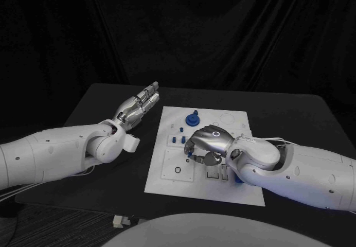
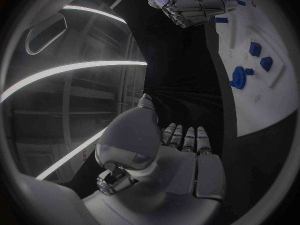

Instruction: Assemble the parts on the task board

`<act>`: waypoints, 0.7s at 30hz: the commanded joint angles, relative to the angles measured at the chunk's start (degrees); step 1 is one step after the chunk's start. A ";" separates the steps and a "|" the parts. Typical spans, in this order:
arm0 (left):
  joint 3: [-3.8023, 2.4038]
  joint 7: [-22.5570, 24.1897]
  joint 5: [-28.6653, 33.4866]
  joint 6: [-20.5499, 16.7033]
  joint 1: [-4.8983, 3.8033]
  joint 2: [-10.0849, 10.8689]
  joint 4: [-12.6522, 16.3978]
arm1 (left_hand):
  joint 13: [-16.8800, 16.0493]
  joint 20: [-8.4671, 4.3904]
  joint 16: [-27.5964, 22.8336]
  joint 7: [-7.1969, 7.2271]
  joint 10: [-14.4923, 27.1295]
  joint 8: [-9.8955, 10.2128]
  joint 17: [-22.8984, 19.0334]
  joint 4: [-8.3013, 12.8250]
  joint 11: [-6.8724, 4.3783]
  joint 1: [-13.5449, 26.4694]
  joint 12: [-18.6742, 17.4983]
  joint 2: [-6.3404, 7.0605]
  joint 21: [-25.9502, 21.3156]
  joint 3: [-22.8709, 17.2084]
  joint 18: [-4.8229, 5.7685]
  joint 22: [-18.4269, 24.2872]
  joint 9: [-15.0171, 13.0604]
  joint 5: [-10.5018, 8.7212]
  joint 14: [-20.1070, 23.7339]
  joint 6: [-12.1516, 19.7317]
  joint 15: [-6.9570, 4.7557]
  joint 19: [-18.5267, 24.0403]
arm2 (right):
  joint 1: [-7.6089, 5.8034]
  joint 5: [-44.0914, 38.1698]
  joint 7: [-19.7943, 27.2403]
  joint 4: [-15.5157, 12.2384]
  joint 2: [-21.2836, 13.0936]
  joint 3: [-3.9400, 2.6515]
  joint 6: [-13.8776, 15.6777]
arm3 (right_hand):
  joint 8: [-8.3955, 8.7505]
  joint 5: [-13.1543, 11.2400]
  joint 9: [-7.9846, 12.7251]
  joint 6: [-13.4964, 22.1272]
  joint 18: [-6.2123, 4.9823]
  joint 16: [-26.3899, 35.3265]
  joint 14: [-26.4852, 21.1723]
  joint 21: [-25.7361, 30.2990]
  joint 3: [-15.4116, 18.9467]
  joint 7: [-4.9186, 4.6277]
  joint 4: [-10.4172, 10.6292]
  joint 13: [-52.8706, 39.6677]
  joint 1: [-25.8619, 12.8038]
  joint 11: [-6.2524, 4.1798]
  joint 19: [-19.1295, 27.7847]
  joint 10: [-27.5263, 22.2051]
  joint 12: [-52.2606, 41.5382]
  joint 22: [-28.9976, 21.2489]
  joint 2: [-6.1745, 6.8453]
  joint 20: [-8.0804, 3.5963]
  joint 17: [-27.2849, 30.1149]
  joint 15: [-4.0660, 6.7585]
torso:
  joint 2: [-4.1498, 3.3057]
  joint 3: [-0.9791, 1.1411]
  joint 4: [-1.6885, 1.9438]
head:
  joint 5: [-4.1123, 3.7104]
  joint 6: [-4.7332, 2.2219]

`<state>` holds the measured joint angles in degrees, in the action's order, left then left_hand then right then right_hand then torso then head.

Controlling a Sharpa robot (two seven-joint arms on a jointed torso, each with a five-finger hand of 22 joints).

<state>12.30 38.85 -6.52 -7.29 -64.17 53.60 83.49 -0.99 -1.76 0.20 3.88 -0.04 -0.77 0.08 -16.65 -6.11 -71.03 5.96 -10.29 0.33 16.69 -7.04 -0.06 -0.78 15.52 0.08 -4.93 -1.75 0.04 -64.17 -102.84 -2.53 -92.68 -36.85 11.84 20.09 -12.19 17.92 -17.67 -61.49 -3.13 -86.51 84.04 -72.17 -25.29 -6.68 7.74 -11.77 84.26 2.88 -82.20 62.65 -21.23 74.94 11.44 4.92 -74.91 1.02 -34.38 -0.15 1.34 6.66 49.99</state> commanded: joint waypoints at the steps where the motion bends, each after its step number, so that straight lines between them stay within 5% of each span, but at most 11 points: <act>1: -0.06 8.61 0.28 0.11 0.12 -0.01 0.05 | 0.05 -1.53 -0.20 -0.57 0.06 -0.13 -0.08 0.00 0.68 -0.94 -0.25 -0.05 -0.33 -0.39 0.64 0.06 -0.13 0.38 -0.08 -0.42 -3.94 -0.04 | 0.37 -0.53 -0.37 0.25 0.31 -0.03 -0.74 | 0.19 -0.31 -0.04 0.50 -0.88 0.29 3.92 0.22 -0.13 0.05 -0.38 0.09 -0.17 0.26 0.04 0.28 0.26 9.75 -0.31 0.07 -7.23 0.02 | -0.01 0.02 0.00 | 0.10 0.01; 21: -0.06 7.89 0.28 1.84 0.41 -0.09 -0.19 | 0.02 0.01 -0.20 -2.98 -0.02 -0.29 -0.08 0.01 3.01 -4.49 -0.07 -0.07 -0.33 -1.33 1.30 0.06 -0.30 4.03 -0.08 -1.98 -1.72 -0.04 | 1.24 -0.53 -0.25 1.26 1.13 -0.03 -1.79 | 0.35 -0.36 -0.07 0.71 -0.90 0.34 3.88 0.29 -0.22 0.00 -0.55 0.10 -0.06 0.27 0.08 0.31 0.29 9.73 -0.37 0.09 -7.13 0.01 | -0.02 0.01 0.04 | 0.15 0.01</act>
<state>12.30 38.85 -6.51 -6.54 -63.85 53.62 83.26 -1.01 -1.76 0.21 1.31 -0.07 -0.77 0.08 -16.60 -3.54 -75.16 5.97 -10.35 0.33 15.69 -6.13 -0.07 -1.03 19.41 0.08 -7.08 -1.74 0.04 -63.09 -102.88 -2.49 -91.43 -35.79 11.84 18.92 -12.18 17.91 -17.64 -61.09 -3.13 -86.51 84.04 -72.17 -25.46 -6.68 7.57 -11.72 84.26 2.88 -82.20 62.64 -21.23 74.92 11.45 4.92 -74.91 1.02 -34.40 -0.13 1.36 6.89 49.99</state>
